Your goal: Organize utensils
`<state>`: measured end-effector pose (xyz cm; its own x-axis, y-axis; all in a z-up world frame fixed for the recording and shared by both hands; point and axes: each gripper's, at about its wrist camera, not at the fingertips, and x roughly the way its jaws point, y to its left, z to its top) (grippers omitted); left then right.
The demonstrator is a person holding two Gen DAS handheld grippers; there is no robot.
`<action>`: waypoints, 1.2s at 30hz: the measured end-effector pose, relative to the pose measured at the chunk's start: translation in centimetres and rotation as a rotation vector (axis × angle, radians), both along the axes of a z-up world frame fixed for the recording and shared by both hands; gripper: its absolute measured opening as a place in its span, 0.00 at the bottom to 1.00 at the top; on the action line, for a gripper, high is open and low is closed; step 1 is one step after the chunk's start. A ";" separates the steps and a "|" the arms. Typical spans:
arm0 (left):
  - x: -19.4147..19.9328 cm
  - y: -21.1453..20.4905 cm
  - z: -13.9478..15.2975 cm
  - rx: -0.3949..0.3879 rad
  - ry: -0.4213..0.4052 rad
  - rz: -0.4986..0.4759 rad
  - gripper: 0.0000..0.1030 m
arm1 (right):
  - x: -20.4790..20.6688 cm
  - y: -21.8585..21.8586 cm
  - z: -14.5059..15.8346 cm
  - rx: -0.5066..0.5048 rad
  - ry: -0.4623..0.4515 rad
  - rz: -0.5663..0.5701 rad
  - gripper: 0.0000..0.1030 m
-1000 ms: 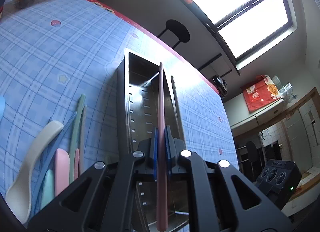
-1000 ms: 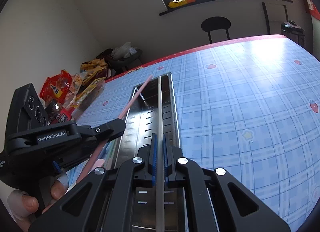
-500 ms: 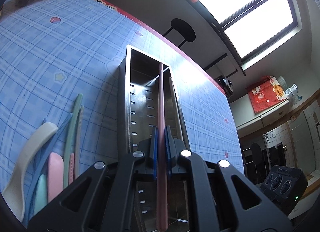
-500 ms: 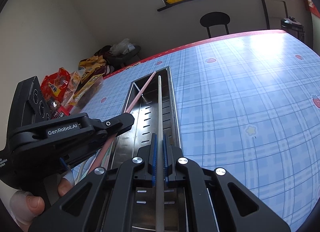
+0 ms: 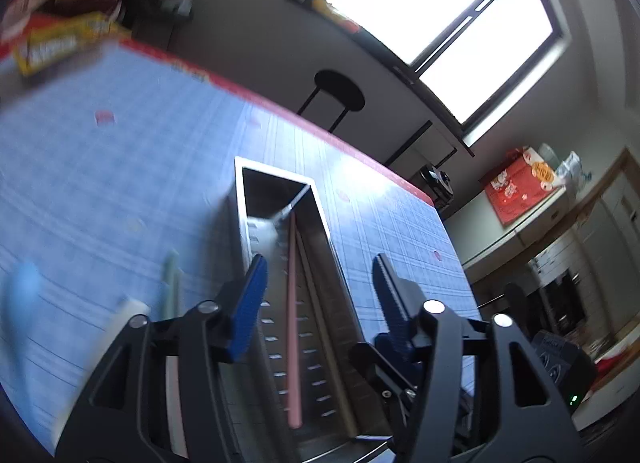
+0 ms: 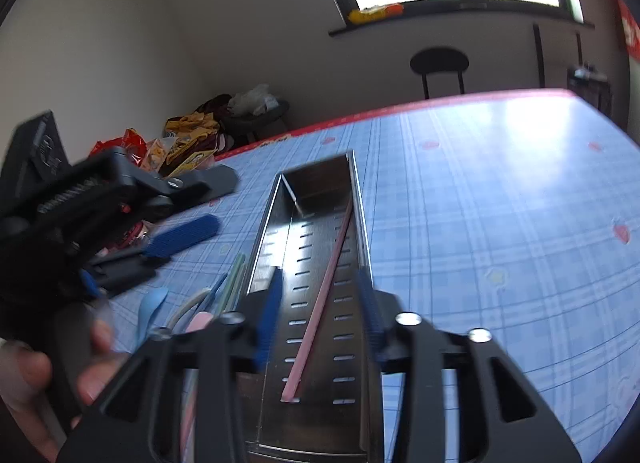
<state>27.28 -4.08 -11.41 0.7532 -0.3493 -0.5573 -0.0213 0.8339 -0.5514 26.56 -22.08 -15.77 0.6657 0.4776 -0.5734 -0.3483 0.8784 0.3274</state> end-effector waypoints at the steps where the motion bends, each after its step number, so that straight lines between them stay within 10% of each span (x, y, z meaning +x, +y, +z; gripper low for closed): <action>1: -0.8 0.4 0.9 0.045 -0.032 -0.003 0.65 | -0.4 0.2 0.2 -0.019 -0.026 -0.001 0.49; 17: -15.5 11.0 0.6 0.440 -0.141 -0.040 0.58 | -6.9 3.2 3.3 -0.004 -0.153 0.198 0.42; 27: -16.9 13.0 -3.2 0.456 -0.120 -0.060 0.53 | -11.7 2.4 0.2 -0.088 0.066 0.238 0.23; 36: -16.6 14.8 -4.4 0.332 -0.097 -0.035 0.44 | -12.1 5.4 -1.9 -0.304 0.069 0.232 0.22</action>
<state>10.67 10.75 -15.76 0.7992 -0.1871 -0.5711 0.0496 0.9676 -0.2475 14.45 -16.73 -17.63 0.5150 0.4124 -0.7515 -0.5351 0.8396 0.0940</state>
